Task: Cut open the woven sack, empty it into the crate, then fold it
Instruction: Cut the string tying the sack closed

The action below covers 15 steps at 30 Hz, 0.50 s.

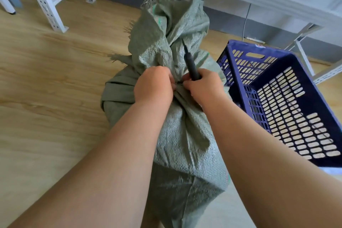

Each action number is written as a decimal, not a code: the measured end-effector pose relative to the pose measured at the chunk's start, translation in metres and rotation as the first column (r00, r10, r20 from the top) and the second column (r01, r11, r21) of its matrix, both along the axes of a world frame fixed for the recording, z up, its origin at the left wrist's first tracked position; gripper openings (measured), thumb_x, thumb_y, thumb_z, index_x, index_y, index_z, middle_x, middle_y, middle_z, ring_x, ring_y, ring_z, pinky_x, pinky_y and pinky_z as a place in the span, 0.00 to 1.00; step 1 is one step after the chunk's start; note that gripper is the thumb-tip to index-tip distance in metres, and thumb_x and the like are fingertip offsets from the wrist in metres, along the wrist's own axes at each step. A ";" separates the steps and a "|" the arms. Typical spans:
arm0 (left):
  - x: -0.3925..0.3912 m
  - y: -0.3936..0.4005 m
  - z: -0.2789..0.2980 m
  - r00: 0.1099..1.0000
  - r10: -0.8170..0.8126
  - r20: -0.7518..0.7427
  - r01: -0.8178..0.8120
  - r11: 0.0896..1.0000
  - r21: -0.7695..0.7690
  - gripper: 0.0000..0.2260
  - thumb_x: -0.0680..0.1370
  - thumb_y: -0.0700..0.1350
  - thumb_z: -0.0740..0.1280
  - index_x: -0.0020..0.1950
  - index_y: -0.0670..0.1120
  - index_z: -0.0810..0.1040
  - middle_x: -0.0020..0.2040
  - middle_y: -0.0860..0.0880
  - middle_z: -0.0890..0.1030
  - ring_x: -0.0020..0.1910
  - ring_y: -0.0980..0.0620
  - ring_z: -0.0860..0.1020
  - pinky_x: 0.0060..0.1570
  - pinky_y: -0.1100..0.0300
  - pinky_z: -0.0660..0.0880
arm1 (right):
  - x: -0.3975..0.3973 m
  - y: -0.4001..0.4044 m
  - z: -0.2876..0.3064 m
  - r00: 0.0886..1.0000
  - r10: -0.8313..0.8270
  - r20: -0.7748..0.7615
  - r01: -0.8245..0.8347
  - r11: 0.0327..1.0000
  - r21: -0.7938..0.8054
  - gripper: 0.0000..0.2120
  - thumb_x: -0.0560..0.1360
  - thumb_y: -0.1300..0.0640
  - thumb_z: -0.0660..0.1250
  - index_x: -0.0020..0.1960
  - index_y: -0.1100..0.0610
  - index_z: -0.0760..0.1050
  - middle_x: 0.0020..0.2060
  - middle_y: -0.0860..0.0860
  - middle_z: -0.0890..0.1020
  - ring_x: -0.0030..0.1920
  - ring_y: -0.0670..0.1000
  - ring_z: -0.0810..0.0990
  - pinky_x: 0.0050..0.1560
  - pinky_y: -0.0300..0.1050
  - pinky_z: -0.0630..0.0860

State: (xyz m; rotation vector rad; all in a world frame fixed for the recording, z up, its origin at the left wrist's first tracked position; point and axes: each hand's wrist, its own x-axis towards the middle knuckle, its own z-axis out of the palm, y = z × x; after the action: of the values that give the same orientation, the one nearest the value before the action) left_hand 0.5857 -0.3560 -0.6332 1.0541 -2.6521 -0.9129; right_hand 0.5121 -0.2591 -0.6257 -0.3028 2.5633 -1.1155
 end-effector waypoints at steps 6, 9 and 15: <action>0.008 -0.005 0.002 1.000 0.007 -0.007 -0.008 0.999 -0.033 0.12 0.79 0.39 0.63 0.57 0.48 0.82 0.57 0.45 0.78 0.54 0.42 0.77 0.49 0.54 0.73 | 0.018 -0.003 -0.007 0.998 0.018 -0.063 -0.019 0.999 -0.027 0.12 0.70 0.57 0.75 0.52 0.50 0.80 0.44 0.46 0.84 0.47 0.50 0.82 0.51 0.45 0.78; 0.013 -0.002 -0.003 1.000 0.028 0.005 -0.028 0.996 -0.081 0.12 0.79 0.39 0.62 0.57 0.50 0.82 0.58 0.46 0.76 0.53 0.42 0.76 0.43 0.55 0.69 | 0.019 -0.005 -0.011 0.997 0.003 -0.075 -0.005 1.000 -0.030 0.10 0.69 0.58 0.75 0.49 0.49 0.79 0.44 0.46 0.85 0.47 0.50 0.82 0.53 0.47 0.79; 0.017 0.006 -0.014 0.996 0.067 0.059 -0.056 0.986 -0.160 0.10 0.78 0.41 0.64 0.55 0.53 0.80 0.55 0.48 0.77 0.52 0.45 0.77 0.38 0.55 0.66 | 0.017 -0.004 -0.017 0.999 0.000 -0.036 0.001 1.000 0.024 0.10 0.69 0.58 0.74 0.48 0.51 0.81 0.43 0.49 0.84 0.47 0.54 0.82 0.52 0.51 0.80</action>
State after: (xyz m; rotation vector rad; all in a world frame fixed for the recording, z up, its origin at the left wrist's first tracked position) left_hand 0.6027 -0.3496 -0.6472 1.1382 -2.6746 -0.6546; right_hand 0.5295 -0.2631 -0.6424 -0.3191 2.6064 -1.0879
